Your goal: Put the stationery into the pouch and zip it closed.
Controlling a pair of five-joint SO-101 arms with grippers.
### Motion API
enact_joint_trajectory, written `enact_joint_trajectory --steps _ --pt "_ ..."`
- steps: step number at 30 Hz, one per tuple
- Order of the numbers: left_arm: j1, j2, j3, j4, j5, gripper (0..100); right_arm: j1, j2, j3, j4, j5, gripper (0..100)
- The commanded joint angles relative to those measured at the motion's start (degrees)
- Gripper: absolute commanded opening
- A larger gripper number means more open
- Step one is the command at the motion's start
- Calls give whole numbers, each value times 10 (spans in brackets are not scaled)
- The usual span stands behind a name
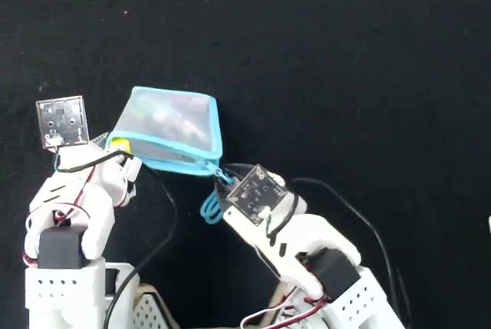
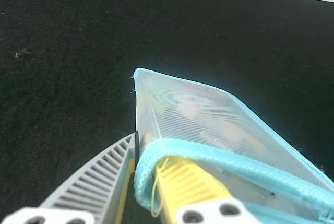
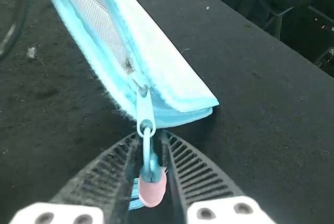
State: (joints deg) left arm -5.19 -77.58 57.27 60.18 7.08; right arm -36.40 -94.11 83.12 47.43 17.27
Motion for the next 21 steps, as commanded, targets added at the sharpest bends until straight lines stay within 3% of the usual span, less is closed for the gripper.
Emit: enact_joint_trajectory --steps 1,11,21 --pt "3 -8 -38 2 -3 30 9 -8 -28 5 6 46" --pt "3 -8 -38 1 -3 30 6 -3 -61 9 -8 103" --pt "3 -8 -38 2 -3 30 8 -7 -30 10 -17 89"
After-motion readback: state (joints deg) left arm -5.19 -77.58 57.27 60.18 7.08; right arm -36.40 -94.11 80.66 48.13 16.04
